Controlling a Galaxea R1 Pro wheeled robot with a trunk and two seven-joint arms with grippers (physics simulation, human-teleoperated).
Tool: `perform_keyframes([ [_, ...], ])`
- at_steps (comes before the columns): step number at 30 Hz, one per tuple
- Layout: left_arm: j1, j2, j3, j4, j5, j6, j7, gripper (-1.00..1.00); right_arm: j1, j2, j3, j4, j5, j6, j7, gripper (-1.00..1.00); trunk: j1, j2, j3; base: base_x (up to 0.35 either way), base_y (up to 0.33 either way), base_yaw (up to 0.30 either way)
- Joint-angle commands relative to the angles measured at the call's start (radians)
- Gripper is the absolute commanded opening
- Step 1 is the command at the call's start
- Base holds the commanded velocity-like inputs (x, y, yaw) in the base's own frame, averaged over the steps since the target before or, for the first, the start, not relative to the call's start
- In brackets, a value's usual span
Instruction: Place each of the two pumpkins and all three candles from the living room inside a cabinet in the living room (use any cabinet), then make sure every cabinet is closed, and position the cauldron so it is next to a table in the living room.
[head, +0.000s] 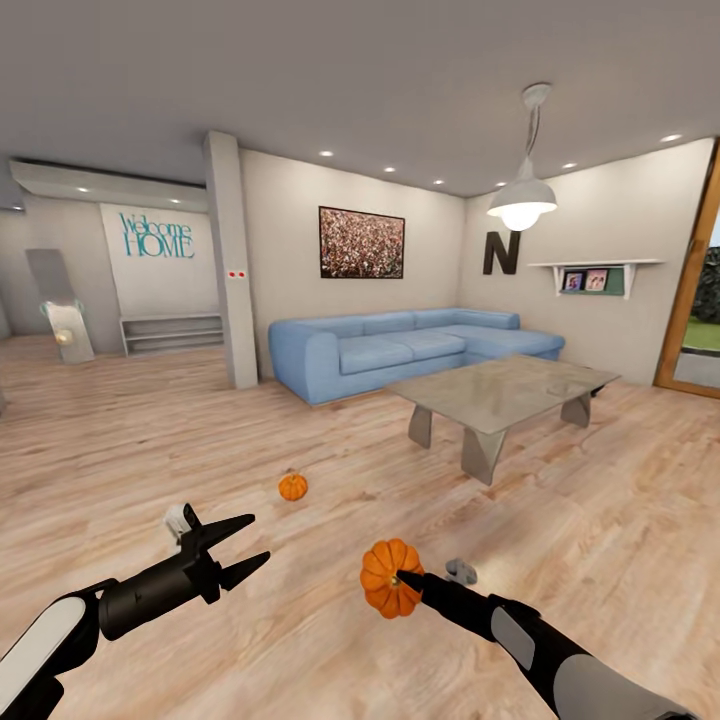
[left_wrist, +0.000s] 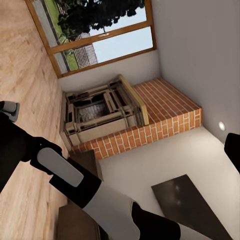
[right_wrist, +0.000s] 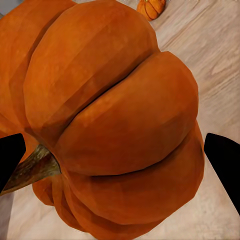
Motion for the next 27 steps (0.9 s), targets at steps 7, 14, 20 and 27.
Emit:
perform_keyframes([
  [7,-0.001,0.001,-0.001,0.001,-0.005,0.0,-0.009,1.0,-0.001,0.0,0.004,-0.001,-0.01,0.009,-0.002,-1.0,0.0,0.0,-0.001,0.074,0.061,0.0],
  [14,-0.001,0.001,-0.002,0.001,-0.005,0.001,-0.009,1.0,-0.001,-0.001,0.004,-0.001,-0.01,-0.001,0.0,-1.0,0.0,0.0,-0.001,0.002,0.008,0.0],
  [20,-0.001,0.0,-0.001,0.001,-0.006,0.001,-0.009,1.0,-0.001,-0.001,0.004,-0.001,-0.011,-0.002,0.0,-1.0,0.0,0.0,-0.001,0.04,0.179,0.0],
  [27,-0.001,0.0,-0.002,0.001,-0.007,0.0,-0.009,1.0,0.0,-0.001,0.004,-0.001,-0.012,-0.003,0.001,-1.0,0.0,0.0,0.002,0.138,0.251,-0.11],
])
